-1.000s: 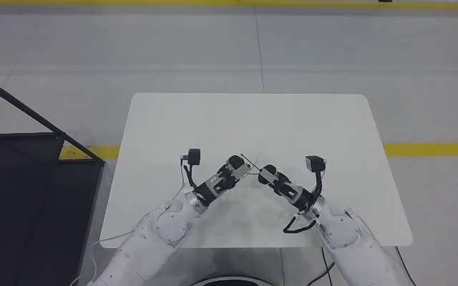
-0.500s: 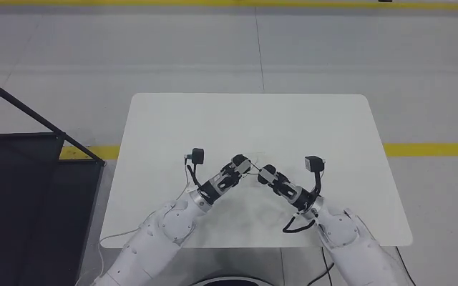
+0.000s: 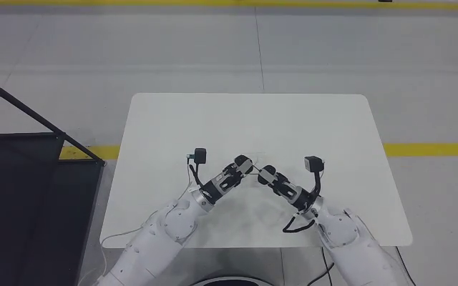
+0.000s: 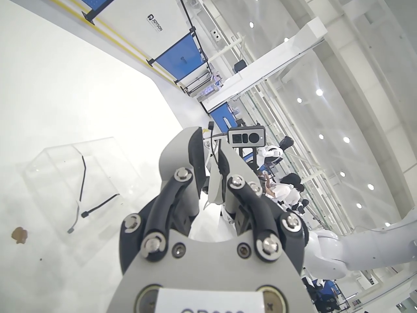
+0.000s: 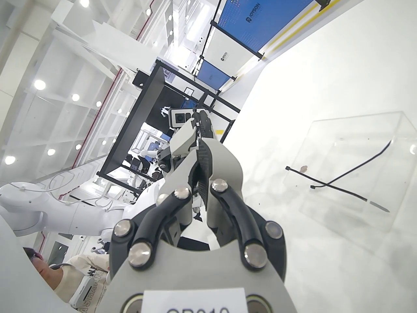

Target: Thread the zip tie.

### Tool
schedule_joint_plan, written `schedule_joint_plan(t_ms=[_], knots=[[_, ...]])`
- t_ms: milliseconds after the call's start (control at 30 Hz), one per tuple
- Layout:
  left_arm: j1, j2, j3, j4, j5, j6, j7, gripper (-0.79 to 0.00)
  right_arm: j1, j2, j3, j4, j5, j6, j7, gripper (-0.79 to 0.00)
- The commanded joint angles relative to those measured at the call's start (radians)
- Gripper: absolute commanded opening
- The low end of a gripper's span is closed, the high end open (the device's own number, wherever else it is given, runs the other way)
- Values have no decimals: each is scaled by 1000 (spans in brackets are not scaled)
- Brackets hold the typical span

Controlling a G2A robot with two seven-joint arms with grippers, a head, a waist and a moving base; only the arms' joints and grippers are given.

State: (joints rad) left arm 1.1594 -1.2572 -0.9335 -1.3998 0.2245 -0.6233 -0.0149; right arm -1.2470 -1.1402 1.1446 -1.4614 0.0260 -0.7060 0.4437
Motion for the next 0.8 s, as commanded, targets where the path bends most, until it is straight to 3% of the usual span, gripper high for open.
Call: schedule_joint_plan(t_ms=[0, 367, 767], knots=[[1, -2, -3, 0, -1, -2, -4, -619, 1, 0, 0, 1, -2, 0, 2, -785], [9, -10, -18, -1, -3, -6, -23, -662, 1, -3, 1, 1, -2, 3, 3, -785], [13, -18, -27, 2, -3, -3, -46, -653, 2, -7, 2, 5, 0, 1, 4, -785]])
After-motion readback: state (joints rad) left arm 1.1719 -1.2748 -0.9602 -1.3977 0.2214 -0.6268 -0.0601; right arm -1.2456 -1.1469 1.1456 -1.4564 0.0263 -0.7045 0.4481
